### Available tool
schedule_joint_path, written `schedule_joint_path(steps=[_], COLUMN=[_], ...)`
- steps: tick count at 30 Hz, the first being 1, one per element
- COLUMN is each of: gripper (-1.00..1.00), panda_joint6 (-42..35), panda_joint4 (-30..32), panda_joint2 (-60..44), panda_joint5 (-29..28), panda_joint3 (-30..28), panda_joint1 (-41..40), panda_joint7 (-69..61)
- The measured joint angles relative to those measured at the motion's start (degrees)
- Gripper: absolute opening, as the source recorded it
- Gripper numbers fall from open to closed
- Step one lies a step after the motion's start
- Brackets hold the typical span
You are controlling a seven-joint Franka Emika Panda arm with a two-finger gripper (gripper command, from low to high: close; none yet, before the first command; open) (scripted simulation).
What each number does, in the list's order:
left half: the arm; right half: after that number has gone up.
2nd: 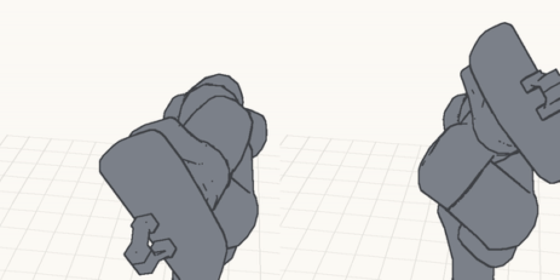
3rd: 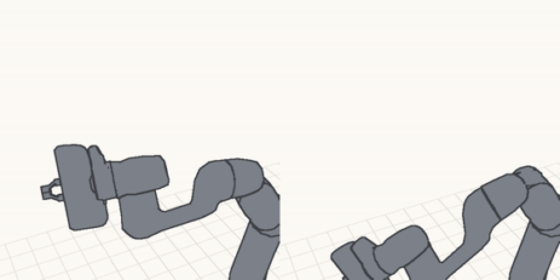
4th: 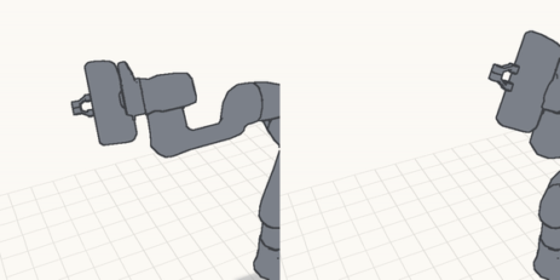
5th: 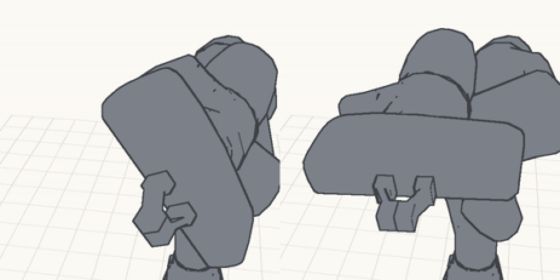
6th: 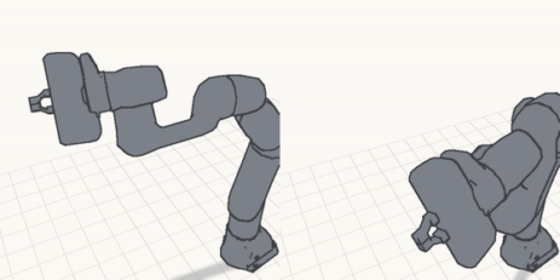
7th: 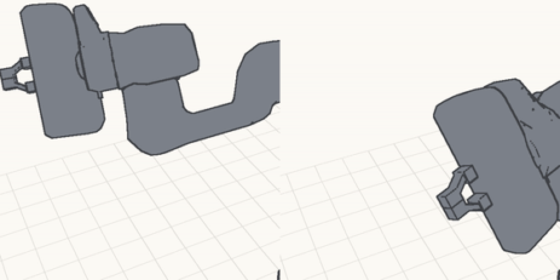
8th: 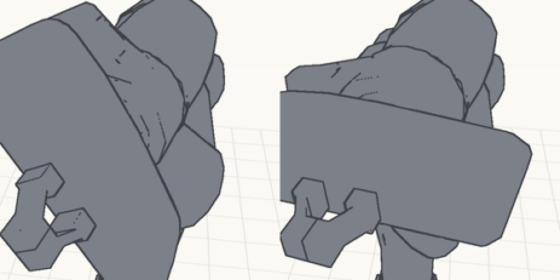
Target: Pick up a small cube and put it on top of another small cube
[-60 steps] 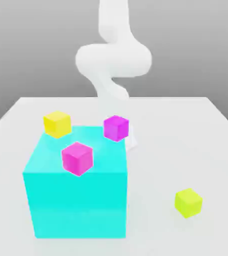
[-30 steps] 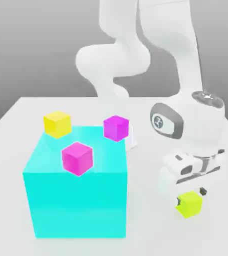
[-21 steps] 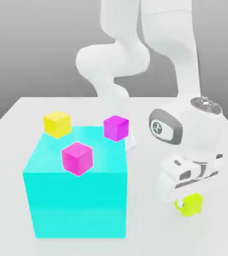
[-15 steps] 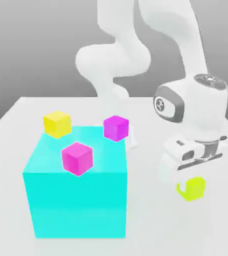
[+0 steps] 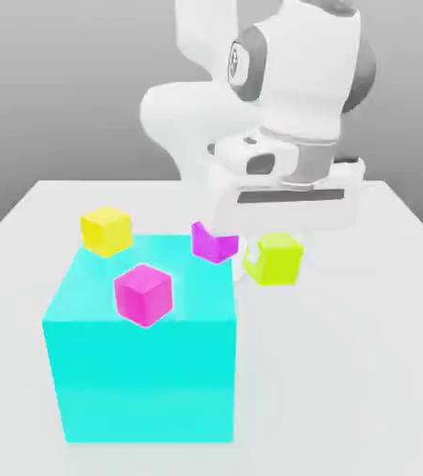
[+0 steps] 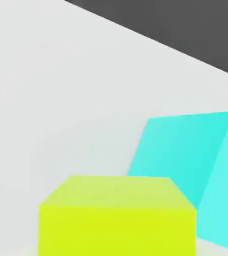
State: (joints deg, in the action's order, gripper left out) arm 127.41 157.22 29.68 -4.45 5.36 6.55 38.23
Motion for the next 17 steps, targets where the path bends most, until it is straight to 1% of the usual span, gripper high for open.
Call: schedule_joint_path(steps=[9,11,13,14,17], gripper=[-1.00,-1.00,-1.00,1.00,1.00], panda_joint6=[-17.11,-15.23,-11.00,-8.94,-8.95], panda_joint4=[1.10,3.41,6.59,8.05,8.05], panda_joint2=[18.34,18.75,17.70,17.11,17.11], panda_joint5=[2.06,2.23,2.20,2.20,2.20], panda_joint3=[-7.67,-8.22,-8.43,-8.48,-8.48], panda_joint1=[-1.58,-1.96,-2.18,-2.27,-2.27], panda_joint7=[-9.84,-10.77,-11.04,-11.12,-11.12])
